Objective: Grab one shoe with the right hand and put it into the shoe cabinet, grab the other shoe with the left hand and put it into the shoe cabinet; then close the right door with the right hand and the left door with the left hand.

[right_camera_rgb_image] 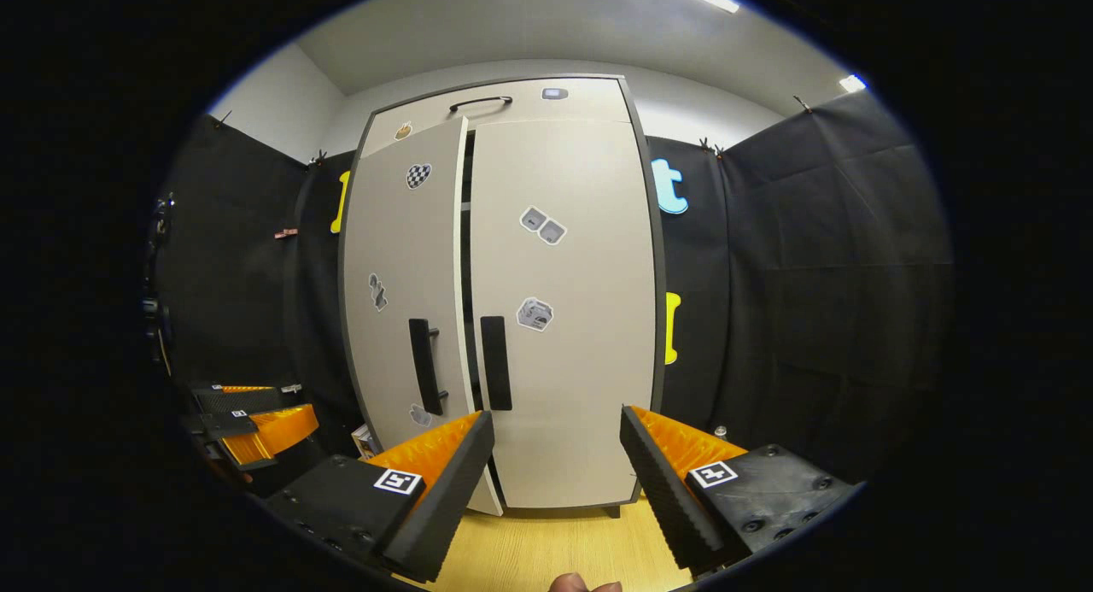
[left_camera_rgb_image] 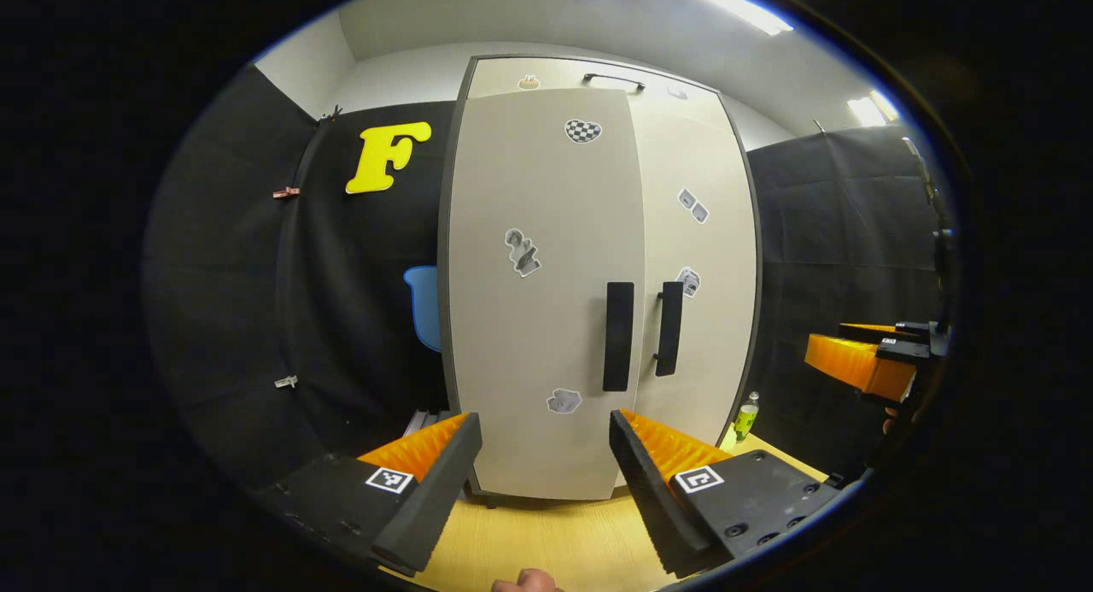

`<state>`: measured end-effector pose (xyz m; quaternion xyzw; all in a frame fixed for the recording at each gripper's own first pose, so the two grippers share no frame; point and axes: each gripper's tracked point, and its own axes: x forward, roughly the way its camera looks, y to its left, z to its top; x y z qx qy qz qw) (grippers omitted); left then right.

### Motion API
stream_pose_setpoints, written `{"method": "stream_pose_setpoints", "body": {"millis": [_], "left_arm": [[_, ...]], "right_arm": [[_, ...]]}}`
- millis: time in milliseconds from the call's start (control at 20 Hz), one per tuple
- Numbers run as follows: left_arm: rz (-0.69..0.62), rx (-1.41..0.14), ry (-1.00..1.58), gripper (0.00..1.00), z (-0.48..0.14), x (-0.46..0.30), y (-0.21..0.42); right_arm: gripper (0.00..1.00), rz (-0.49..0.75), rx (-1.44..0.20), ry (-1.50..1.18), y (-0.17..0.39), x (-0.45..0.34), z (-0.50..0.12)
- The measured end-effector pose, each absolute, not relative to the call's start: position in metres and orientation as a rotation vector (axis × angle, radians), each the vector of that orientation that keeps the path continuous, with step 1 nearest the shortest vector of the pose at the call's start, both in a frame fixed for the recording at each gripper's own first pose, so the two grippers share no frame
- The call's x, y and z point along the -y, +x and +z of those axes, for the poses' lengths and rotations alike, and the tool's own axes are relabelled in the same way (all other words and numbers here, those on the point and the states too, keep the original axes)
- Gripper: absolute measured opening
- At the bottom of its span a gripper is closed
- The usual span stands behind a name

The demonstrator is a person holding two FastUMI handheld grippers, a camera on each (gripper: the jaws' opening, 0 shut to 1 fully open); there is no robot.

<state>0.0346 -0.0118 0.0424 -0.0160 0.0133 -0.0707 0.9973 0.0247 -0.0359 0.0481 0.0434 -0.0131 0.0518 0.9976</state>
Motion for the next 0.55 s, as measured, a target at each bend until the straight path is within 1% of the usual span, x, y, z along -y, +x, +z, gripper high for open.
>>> {"method": "stream_pose_setpoints", "body": {"millis": [350, 550], "left_arm": [[-0.141, -0.024, -0.052, 0.95, 0.0412, 0.0123, 0.0343], [-0.115, -0.015, -0.039, 0.95, 0.0431, 0.0091, 0.0326]], "right_arm": [[0.98, 0.102, 0.030, 0.091, 0.0249, 0.0348, 0.0496], [0.98, 0.104, 0.030, 0.092, 0.0254, 0.0340, 0.0490]]}}
